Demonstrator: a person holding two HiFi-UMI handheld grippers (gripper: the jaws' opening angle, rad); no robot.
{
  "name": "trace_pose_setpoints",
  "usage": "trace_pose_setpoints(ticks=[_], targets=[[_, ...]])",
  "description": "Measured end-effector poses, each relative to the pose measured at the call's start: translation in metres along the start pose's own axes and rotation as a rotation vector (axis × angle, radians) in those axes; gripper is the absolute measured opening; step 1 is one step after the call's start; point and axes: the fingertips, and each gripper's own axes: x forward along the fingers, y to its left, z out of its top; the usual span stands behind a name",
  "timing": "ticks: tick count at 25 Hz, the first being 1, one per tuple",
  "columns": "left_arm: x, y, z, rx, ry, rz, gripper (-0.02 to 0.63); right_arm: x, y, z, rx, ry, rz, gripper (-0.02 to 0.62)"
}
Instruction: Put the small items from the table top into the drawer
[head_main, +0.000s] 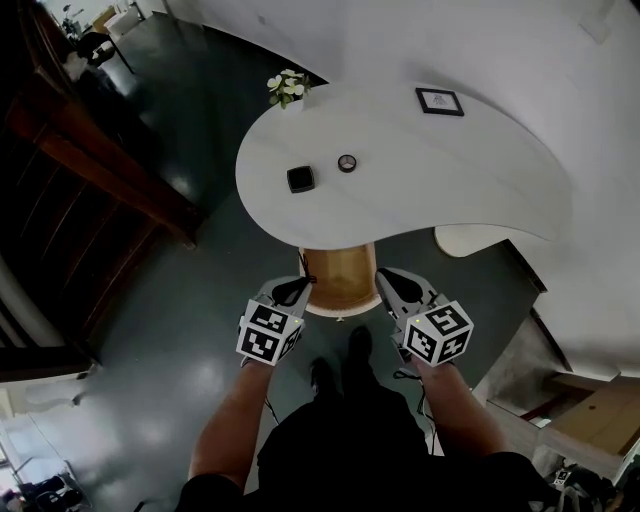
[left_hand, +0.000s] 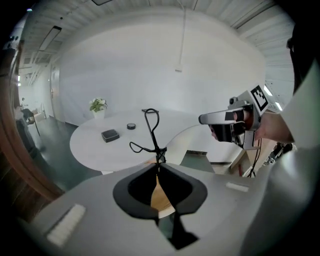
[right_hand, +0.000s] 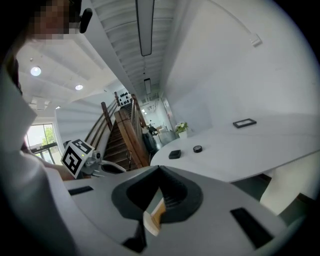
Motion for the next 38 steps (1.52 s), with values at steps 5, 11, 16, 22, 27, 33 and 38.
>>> trace_pose_setpoints(ticks=[5,11,16,22,27,33,38], targets=[[0.036,-0.002,-0.026,0.063,0.121,-0.059,0.029,0.009,-0.012,-0.017,0.011,0.034,0.005,0.011],[0.073,-0.009,-0.061,0.125,0.275,-0.113,0.029,0.015,-0.031,-0.031,0.024,0.063,0.003,0.011],[0.099,-0.010,-0.082,0.244,0.400,-0.127,0.029,0.013,-0.046,-0.036,0.032,0.067,-0.010,0.011],[0.124,-0.014,-0.093,0.338,0.488,-0.168,0.029,0.008,-0.062,-0.036,0.047,0.063,-0.030,0.011],[0.145,-0.007,-0.116,0.455,0.616,-0.181,0.029,0.007,-0.073,-0.039,0.060,0.068,-0.039,0.011],[0.163,-0.002,-0.131,0.608,0.716,-0.212,0.029,0.008,-0.085,-0.043,0.068,0.076,-0.045,0.011],[0.178,0.004,-0.143,0.720,0.772,-0.222,0.029,0.009,-0.093,-0.051,0.077,0.088,-0.050,0.011]])
